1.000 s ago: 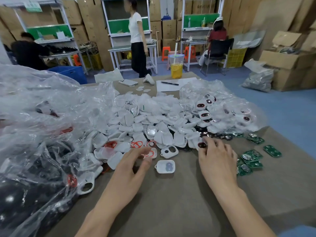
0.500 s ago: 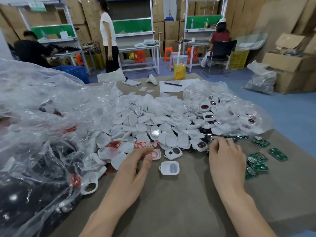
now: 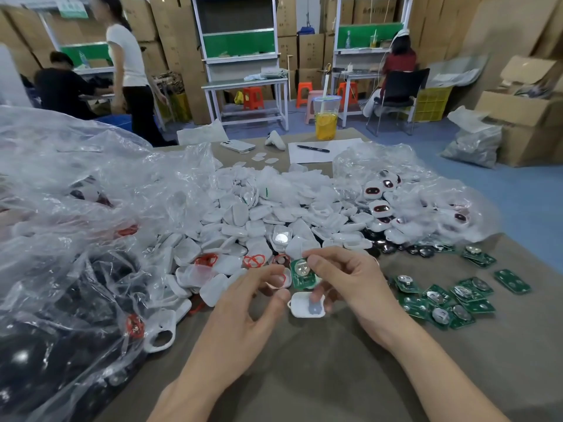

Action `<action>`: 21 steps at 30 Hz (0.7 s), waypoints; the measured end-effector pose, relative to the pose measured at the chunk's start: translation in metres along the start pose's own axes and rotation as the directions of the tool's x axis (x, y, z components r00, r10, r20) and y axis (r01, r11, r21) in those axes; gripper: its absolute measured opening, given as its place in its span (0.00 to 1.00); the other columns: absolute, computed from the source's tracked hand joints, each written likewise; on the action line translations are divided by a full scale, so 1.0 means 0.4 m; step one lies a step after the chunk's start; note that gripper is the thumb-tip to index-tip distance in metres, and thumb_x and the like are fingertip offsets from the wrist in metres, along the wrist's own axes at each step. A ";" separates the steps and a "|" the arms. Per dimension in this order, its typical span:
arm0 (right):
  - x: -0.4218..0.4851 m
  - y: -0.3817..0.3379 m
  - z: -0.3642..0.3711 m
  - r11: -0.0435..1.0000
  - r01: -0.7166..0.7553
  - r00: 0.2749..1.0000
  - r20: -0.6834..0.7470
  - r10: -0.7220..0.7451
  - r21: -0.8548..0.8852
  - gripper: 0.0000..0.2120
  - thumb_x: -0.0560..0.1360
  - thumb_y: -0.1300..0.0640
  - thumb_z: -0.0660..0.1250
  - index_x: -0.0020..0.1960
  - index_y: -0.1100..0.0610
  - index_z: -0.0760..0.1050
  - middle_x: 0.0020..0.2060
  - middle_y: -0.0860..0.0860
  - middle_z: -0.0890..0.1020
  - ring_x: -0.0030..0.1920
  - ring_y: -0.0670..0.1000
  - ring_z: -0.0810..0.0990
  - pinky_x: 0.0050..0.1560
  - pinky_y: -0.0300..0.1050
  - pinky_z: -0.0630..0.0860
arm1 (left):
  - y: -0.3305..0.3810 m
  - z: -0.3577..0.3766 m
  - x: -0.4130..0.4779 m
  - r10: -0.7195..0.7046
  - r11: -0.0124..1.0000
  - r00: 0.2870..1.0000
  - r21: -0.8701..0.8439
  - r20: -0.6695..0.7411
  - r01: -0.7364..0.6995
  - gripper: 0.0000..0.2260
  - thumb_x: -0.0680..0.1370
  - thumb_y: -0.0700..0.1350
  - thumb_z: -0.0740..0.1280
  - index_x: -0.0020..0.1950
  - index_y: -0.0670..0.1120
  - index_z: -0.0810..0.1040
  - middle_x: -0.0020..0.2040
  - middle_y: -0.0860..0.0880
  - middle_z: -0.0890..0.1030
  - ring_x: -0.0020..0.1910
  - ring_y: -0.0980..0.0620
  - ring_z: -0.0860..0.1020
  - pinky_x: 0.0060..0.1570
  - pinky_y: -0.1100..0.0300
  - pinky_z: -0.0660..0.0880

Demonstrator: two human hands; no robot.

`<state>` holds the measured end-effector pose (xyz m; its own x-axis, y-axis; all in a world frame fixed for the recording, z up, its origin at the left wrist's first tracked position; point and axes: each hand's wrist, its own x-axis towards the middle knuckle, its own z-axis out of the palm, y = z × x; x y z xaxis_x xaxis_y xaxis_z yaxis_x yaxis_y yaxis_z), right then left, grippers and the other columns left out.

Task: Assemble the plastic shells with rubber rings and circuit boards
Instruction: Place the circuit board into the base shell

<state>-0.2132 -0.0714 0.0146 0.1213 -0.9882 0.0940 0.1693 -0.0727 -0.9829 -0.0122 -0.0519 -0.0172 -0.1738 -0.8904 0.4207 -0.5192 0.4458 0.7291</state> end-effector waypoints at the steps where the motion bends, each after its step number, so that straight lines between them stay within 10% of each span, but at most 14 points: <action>1: -0.004 0.001 0.000 1.000 -0.005 1.000 0.015 0.005 -0.015 0.05 0.75 0.55 0.72 0.49 0.53 0.85 0.33 0.52 0.85 0.27 0.50 0.81 0.24 0.40 0.73 | 0.001 -0.001 -0.001 0.013 1.000 1.000 0.002 0.000 -0.013 0.13 0.78 0.64 0.62 0.62 0.66 0.74 0.57 0.61 0.80 0.59 0.55 0.78 0.50 0.63 0.75; 13: -0.023 -0.007 0.007 0.996 -0.003 0.974 0.227 0.023 -0.090 0.10 0.72 0.63 0.74 0.45 0.49 0.86 0.53 0.48 0.86 0.47 0.47 0.84 0.47 0.39 0.77 | 0.025 -0.009 0.000 0.223 0.970 0.965 0.127 -0.139 -0.206 0.11 0.78 0.42 0.71 0.52 0.58 0.75 0.52 0.60 0.77 0.53 0.62 0.77 0.50 0.74 0.68; 21: -0.035 -0.015 0.007 0.989 -0.028 0.964 0.257 0.064 -0.143 0.11 0.73 0.60 0.75 0.49 0.44 0.84 0.42 0.48 0.86 0.43 0.42 0.83 0.45 0.33 0.76 | 0.027 -0.004 -0.002 0.186 0.978 0.969 0.128 -0.165 -0.166 0.13 0.76 0.34 0.73 0.48 0.52 0.76 0.51 0.58 0.75 0.47 0.60 0.76 0.43 0.73 0.69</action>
<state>-0.2132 -0.0568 0.0197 0.3792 -0.9228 0.0681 0.0240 -0.0638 -0.9977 -0.0162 -0.0463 -0.0089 -0.1268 -0.7644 0.6322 -0.5857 0.5720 0.5742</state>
